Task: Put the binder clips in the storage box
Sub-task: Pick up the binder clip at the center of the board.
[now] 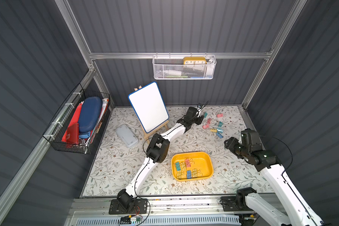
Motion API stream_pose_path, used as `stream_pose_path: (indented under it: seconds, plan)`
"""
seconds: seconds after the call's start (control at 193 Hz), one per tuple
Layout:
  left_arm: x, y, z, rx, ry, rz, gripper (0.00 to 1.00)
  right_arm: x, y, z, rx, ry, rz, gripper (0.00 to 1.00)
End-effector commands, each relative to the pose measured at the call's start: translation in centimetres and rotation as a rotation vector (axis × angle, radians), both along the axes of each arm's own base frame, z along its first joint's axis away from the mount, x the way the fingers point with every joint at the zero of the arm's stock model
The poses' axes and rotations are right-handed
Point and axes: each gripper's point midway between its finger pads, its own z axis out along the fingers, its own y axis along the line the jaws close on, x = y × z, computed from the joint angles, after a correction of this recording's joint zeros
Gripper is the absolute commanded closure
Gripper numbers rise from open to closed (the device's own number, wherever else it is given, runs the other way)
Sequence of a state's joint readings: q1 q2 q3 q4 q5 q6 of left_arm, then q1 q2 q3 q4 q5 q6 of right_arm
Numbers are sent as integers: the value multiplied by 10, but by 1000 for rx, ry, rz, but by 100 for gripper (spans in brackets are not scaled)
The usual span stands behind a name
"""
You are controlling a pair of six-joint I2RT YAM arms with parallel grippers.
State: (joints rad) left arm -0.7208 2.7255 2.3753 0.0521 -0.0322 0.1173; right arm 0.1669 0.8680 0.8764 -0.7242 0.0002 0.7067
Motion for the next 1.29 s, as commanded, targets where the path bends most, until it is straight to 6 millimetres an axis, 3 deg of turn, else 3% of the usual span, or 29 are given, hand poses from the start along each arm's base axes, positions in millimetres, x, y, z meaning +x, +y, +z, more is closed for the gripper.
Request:
stream_pose_path:
  seconds: [0.0,0.145,0.253,0.362,0.652,0.843,1.003,1.096,1.2,1.283]
  plan:
    - [5,1,-19,105,-82,-7,36,-2,1,-3,-1,8,19,40]
    - [13,9,-33,151,-101,50,49,-5,4,-7,14,18,26,40]
    - [16,10,-32,157,-117,64,62,-6,5,-9,20,22,30,40]
    - [16,10,-30,154,-124,57,68,-6,6,-10,26,23,31,40]
    - [5,0,-1,58,-108,10,96,-4,9,-12,46,27,31,40]
    - [-1,-2,37,-30,-89,1,100,-4,10,-13,52,29,38,40]
    - [-20,0,95,-177,-8,-13,100,2,20,-14,101,59,88,39]
    - [-38,13,139,-266,48,8,100,10,20,-15,137,80,100,39]
    - [-68,34,166,-327,154,78,100,19,27,-15,227,81,143,33]
    - [-108,41,176,-343,216,115,100,24,31,-16,285,62,168,18]
